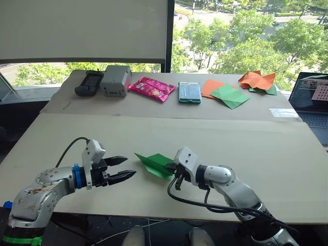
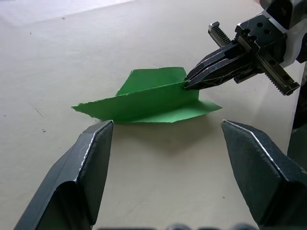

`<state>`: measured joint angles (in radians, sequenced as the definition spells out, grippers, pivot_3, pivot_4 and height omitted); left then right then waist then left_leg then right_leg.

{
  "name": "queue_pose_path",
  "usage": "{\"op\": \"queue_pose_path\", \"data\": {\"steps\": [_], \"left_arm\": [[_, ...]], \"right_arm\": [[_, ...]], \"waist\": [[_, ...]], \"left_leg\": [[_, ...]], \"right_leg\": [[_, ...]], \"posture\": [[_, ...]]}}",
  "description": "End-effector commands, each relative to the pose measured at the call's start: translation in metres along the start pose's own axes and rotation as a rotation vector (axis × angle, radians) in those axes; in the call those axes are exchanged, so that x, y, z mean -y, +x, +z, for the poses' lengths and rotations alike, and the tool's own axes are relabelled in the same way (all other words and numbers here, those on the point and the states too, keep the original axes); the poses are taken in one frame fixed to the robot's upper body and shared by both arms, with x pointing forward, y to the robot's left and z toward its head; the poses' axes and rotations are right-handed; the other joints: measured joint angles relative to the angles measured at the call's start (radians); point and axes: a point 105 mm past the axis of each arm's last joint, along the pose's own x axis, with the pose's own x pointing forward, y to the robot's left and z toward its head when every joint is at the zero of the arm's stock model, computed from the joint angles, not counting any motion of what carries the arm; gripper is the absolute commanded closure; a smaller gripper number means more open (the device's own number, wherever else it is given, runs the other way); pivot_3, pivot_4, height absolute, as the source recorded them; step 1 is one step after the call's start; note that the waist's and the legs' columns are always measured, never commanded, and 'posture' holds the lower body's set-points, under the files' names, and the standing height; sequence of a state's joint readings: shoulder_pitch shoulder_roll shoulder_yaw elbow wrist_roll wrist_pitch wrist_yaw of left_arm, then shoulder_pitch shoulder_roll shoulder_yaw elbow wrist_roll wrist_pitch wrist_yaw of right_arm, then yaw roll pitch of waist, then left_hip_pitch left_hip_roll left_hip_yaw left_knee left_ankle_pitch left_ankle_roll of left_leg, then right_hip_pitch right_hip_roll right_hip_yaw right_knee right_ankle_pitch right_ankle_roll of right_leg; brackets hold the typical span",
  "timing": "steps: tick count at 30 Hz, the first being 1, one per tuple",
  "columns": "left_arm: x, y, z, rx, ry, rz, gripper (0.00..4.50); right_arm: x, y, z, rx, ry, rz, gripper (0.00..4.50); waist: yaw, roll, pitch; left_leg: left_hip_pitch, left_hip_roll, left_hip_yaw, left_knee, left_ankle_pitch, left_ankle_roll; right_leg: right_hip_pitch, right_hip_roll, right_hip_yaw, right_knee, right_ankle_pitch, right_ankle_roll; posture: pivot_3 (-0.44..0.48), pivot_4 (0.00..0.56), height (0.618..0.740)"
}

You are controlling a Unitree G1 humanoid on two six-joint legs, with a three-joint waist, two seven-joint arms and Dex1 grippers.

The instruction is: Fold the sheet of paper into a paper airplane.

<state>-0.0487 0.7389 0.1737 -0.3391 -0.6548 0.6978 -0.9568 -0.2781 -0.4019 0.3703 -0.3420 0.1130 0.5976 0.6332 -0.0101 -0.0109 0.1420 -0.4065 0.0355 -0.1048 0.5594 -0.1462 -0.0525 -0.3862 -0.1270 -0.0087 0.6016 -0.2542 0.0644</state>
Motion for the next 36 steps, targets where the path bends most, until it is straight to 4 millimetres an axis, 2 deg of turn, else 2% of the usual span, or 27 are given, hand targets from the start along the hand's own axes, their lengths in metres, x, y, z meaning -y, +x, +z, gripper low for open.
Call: {"op": "queue_pose_path", "data": {"steps": [1,4,7,10,11,14,21,30,32,36], "left_arm": [[0.007,0.005,0.015,0.048,0.038,-0.031,0.68],[0.01,0.01,0.022,0.061,0.078,-0.032,0.68],[0.018,0.016,0.034,0.079,0.127,-0.055,0.68],[0.022,0.018,0.034,0.054,0.17,-0.071,0.68],[0.023,0.019,0.033,0.046,0.187,-0.071,0.68],[0.02,0.022,0.034,0.043,0.236,-0.055,0.68],[0.029,0.027,0.029,-0.006,0.325,-0.131,0.68],[0.033,0.028,0.029,-0.008,0.325,-0.156,0.68],[0.033,0.027,0.032,-0.008,0.324,-0.154,0.68],[0.032,0.027,0.034,-0.007,0.322,-0.148,0.68]], "right_arm": [[0.024,-0.018,0.028,0.11,0.055,-0.153,4.49],[0.05,-0.036,0.03,0.134,0.143,-0.342,4.49],[0.083,-0.072,0.019,0.097,0.205,-0.596,4.49],[0.112,-0.11,0.0,0.006,0.282,-0.843,4.49],[0.118,-0.122,-0.009,-0.032,0.312,-0.908,4.49],[0.125,-0.14,-0.024,-0.106,0.36,-0.993,4.49],[0.128,-0.158,-0.052,-0.246,0.386,-1.052,4.49],[0.13,-0.16,-0.06,-0.27,0.4,-1.054,4.49],[0.13,-0.16,-0.059,-0.257,0.402,-1.05,3.87],[0.131,-0.16,-0.042,-0.177,0.384,-1.037,2.51]], "waist": [[0.001,0.0,0.0],[0.0,-0.001,0.0],[0.006,-0.001,0.0],[0.01,0.0,-0.001],[0.01,0.0,-0.001],[0.01,0.001,-0.001],[-0.004,0.002,-0.001],[-0.004,0.003,-0.001],[-0.004,0.002,-0.001],[-0.003,0.003,-0.001]], "left_leg": [[0.0,0.0,0.0,0.001,0.0,0.0],[0.001,0.0,0.0,0.001,0.0,0.0],[0.0,0.0,0.0,0.001,0.0,0.0],[0.0,0.0,0.0,0.002,0.0,0.0],[0.0,-0.001,0.0,0.002,0.0,0.0],[0.0,0.0,0.0,0.003,0.0,0.0],[0.0,0.0,0.0,0.003,0.0,0.0],[0.0,-0.001,0.0,0.003,0.001,0.001],[0.0,0.0,0.0,0.003,0.001,0.001],[0.0,-0.001,0.0,0.003,0.001,0.001]], "right_leg": [[0.0,0.0,0.0,0.001,0.0,0.0],[0.0,0.0,0.0,0.003,0.0,0.0],[0.0,0.0,0.0,0.004,0.0,0.0],[0.0,0.0,0.0,0.004,0.0,0.0],[0.0,0.0,0.001,0.005,0.0,0.0],[-0.001,0.0,0.001,0.006,0.0,0.0],[-0.001,0.0,0.001,0.006,0.0,-0.001],[0.0,0.0,0.001,0.005,0.0,-0.001],[0.0,0.0,0.001,0.005,0.0,-0.001],[0.0,0.0,0.001,0.005,0.0,-0.001]], "posture": [[0.0,0.15,0.72],[0.0,0.15,0.72],[0.0,0.15,0.72],[0.0,0.15,0.72],[0.0,0.15,0.72],[0.0,0.15,0.72],[0.0,0.15,0.72],[0.0,0.15,0.72],[0.0,0.15,0.72],[0.0,0.15,0.72]]}}
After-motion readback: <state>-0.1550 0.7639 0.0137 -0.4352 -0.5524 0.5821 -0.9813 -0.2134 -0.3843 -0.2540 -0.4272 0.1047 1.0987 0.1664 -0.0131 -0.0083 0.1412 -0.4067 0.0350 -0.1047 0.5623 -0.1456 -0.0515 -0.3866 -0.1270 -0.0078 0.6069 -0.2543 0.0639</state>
